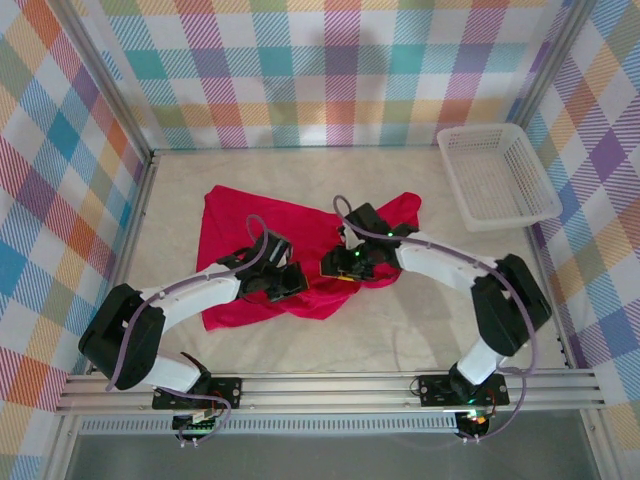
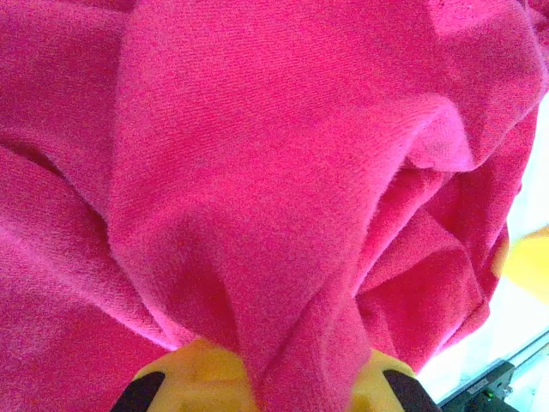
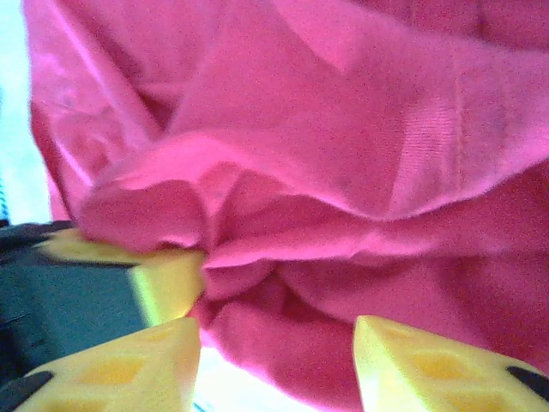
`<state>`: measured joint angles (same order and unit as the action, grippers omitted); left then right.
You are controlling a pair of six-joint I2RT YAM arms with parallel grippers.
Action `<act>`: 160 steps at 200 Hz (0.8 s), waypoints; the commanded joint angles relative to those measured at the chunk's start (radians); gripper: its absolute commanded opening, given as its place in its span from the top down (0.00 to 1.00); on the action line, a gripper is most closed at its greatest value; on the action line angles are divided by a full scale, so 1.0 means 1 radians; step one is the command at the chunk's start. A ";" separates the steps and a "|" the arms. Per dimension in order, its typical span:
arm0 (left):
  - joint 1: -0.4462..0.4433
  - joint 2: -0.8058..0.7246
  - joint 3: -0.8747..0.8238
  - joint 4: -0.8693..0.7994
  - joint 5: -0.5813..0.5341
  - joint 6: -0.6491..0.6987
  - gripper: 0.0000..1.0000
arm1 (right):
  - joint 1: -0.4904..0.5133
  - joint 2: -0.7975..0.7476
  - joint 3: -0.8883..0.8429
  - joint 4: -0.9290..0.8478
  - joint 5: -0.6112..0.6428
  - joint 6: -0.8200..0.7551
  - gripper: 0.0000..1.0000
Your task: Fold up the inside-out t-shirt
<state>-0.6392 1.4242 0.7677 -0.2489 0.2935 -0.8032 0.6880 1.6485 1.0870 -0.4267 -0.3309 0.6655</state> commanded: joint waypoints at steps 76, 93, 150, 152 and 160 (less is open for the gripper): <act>-0.010 -0.072 0.013 -0.020 -0.023 0.010 1.00 | 0.007 0.115 0.069 0.067 0.022 0.107 0.93; -0.010 -0.078 0.025 -0.064 -0.043 0.031 1.00 | 0.007 0.069 0.097 0.008 0.026 0.089 1.00; -0.004 -0.032 0.134 -0.147 -0.114 0.102 1.00 | 0.005 -0.171 0.173 -0.177 0.060 0.018 1.00; -0.002 -0.030 0.136 -0.147 -0.114 0.104 1.00 | 0.005 -0.177 0.176 -0.182 0.061 0.015 1.00; -0.001 -0.019 0.147 -0.148 -0.115 0.107 1.00 | 0.005 -0.199 0.185 -0.195 0.065 0.010 1.00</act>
<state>-0.6392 1.3769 0.8658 -0.3496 0.2108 -0.7376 0.6899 1.5242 1.2217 -0.5262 -0.2886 0.7204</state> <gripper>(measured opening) 0.048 0.065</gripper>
